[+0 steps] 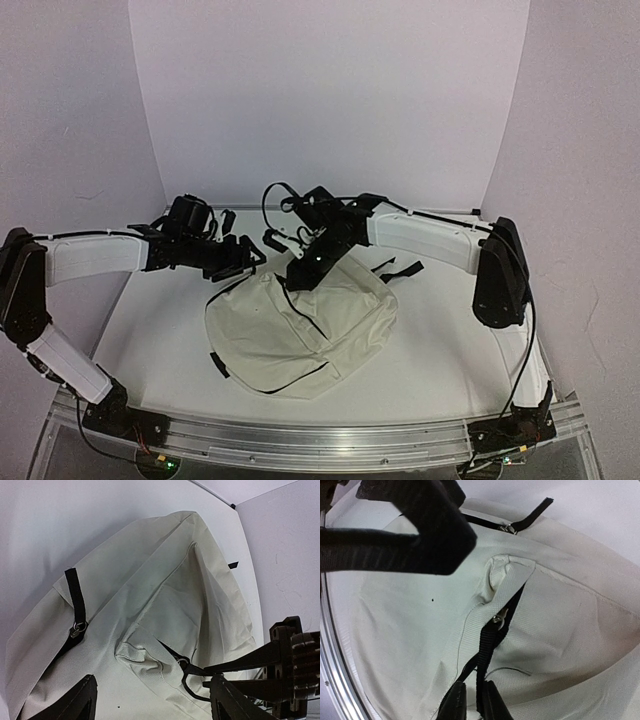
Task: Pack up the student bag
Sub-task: Zip the student bag at the center of the board, then adjust the student bag at the center of the board.
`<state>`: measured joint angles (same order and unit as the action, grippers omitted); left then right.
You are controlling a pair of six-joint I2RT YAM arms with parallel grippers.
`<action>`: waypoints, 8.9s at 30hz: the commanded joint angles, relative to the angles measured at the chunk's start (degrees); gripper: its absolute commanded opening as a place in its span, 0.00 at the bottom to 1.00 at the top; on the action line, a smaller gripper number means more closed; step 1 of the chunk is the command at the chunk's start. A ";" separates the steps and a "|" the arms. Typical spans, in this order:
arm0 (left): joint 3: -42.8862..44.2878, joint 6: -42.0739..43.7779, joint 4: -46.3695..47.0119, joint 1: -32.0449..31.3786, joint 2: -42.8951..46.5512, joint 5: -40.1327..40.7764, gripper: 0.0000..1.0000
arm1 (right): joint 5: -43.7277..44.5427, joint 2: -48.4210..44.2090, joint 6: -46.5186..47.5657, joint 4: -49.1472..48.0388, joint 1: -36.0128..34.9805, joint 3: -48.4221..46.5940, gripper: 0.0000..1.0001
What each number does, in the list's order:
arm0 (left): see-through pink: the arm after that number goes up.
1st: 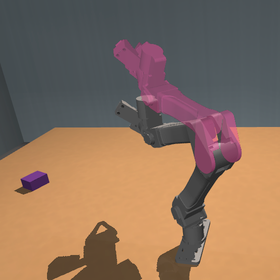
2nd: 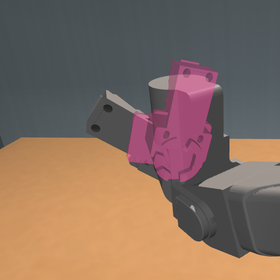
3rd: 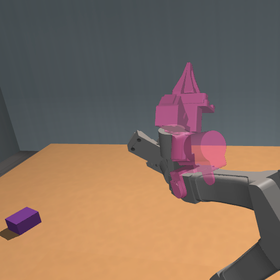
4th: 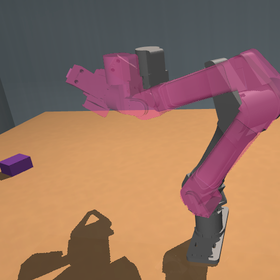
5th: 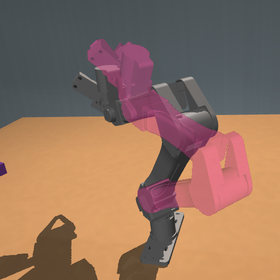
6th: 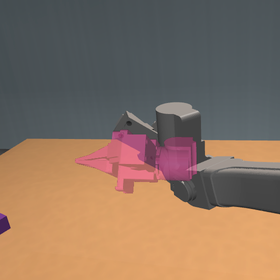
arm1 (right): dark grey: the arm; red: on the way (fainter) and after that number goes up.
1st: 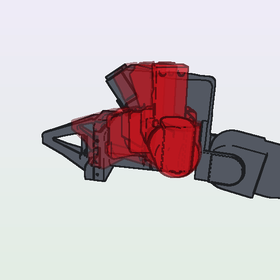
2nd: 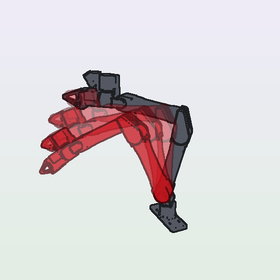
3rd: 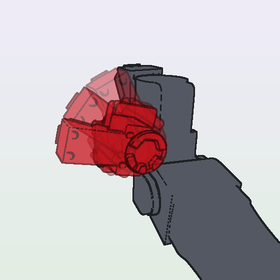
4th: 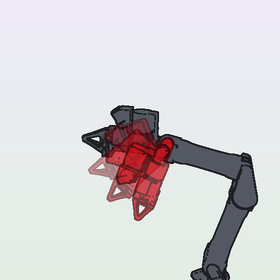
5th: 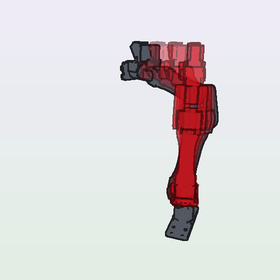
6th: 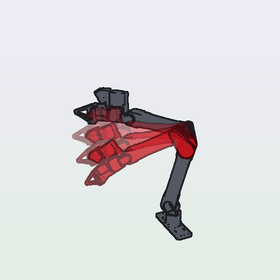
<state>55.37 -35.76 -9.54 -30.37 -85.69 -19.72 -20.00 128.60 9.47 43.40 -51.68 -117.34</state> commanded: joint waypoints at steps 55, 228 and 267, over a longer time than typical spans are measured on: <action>3.51 -0.94 4.49 2.42 -6.79 -3.65 0.51 | -9.21 -9.56 -4.98 1.24 -1.04 16.32 0.00; -35.21 -48.82 2.40 -17.97 24.11 28.91 0.84 | -8.58 0.72 1.91 4.12 18.51 14.47 0.70; 60.73 32.20 -33.19 -18.07 -7.94 -9.38 0.00 | -22.80 -34.39 6.82 6.60 36.42 25.55 0.94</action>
<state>103.26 -11.50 -44.72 -46.58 -95.98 -13.90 -41.45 98.78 12.80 47.40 -14.74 -88.83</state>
